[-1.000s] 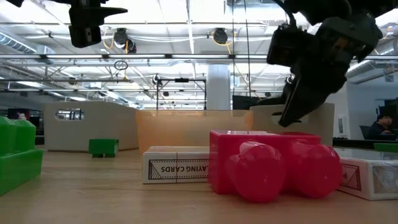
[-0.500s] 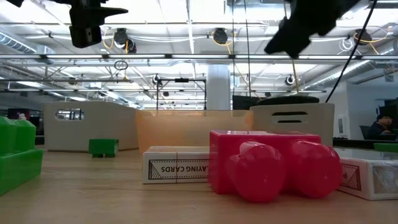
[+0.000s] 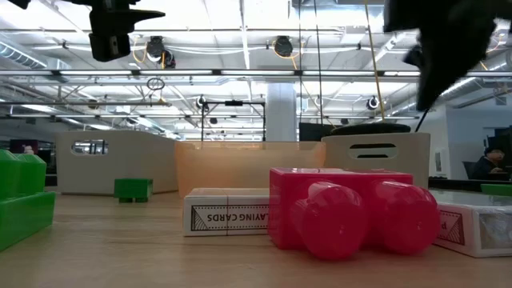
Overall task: Pick & Place Toys
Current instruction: Adjust the right gray bin, then put the yellow game piece into the orange bin
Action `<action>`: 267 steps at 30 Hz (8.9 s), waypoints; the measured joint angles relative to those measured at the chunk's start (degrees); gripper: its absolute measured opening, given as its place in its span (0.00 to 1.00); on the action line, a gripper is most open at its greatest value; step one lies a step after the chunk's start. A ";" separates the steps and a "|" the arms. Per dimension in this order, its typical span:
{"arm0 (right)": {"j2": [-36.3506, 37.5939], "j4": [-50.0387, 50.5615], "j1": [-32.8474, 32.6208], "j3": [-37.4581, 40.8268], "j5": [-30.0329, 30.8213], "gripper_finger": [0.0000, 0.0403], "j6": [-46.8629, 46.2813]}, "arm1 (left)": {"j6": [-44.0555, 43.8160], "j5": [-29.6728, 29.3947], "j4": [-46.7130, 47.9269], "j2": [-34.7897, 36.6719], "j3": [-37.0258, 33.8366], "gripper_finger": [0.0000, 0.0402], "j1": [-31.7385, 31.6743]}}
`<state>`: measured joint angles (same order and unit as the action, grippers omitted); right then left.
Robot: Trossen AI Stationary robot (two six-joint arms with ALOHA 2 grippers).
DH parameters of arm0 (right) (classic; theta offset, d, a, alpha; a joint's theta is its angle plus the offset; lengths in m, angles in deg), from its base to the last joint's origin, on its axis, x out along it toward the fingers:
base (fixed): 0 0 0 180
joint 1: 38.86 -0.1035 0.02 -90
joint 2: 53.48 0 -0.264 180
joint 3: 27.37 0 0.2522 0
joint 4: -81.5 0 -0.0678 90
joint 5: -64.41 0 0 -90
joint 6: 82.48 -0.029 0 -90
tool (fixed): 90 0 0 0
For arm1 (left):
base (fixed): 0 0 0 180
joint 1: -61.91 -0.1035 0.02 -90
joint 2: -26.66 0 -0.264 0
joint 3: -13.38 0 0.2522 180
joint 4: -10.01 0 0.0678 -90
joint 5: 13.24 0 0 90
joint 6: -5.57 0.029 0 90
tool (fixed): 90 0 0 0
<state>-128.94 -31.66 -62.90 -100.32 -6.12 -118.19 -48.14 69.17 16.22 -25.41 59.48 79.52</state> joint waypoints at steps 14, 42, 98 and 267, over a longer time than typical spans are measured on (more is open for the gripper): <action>0.79 9.50 15.84 12.39 -0.13 0.01 2.14 | 0.38 -0.04 0.00 0.01 0.00 0.53 0.00; 4.88 -10.86 35.33 15.96 -0.11 0.02 34.05 | -0.86 -0.13 -0.01 -0.01 0.00 0.53 0.00; -4.78 -37.96 -1.30 -0.97 -15.23 0.28 10.91 | 6.47 -10.43 -4.70 -0.01 0.00 0.53 -1.51; -6.97 -40.03 10.95 -11.60 1.51 0.19 24.09 | -2.49 11.20 6.56 -21.97 23.63 0.53 -14.27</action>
<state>-135.92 -71.70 -51.95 -111.92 -4.61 -94.11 -50.63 80.37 22.78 -47.38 83.10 65.25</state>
